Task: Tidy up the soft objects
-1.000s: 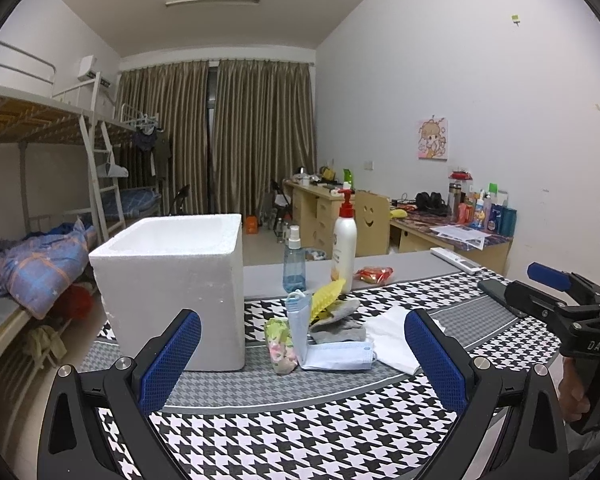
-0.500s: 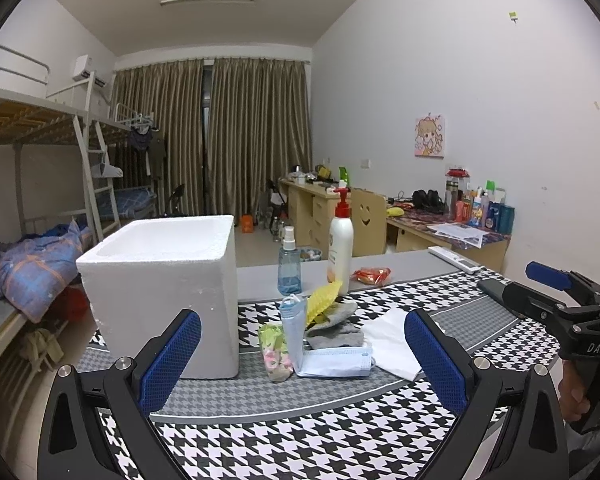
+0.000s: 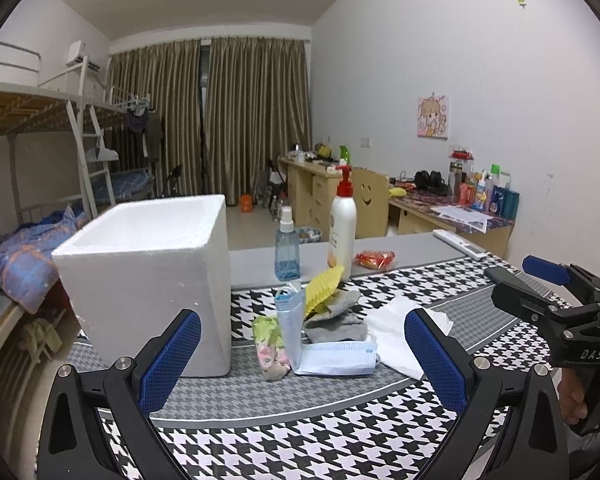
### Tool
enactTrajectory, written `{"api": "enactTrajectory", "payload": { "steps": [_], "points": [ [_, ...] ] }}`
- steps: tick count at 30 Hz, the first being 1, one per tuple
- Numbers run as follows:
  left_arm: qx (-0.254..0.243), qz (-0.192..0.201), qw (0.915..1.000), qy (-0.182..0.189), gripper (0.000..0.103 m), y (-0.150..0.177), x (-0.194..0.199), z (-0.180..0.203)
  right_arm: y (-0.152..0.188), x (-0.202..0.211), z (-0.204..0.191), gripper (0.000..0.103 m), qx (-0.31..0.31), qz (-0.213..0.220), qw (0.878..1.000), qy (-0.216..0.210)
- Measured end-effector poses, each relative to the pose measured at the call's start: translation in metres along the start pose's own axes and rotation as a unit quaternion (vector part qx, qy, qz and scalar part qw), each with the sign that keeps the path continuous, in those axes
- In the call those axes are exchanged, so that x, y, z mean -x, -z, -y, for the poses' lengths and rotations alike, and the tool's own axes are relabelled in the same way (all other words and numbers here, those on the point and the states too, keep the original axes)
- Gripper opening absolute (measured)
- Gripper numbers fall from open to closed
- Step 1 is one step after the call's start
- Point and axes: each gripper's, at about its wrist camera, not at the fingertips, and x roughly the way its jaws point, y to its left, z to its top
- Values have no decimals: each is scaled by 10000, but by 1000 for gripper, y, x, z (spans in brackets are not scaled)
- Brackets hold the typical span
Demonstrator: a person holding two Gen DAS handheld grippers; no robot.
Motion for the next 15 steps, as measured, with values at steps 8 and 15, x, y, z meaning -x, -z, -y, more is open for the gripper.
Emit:
{"api": "enactTrajectory", "payload": {
  "steps": [8, 15],
  "points": [
    [42, -308, 9995, -51, 102, 1, -25, 1, -1, -16, 0, 103, 30, -261, 9996, 83],
    [76, -525, 9986, 31, 102, 0, -46, 2, 1, -33, 7, 103, -82, -508, 9985, 172]
  ]
}}
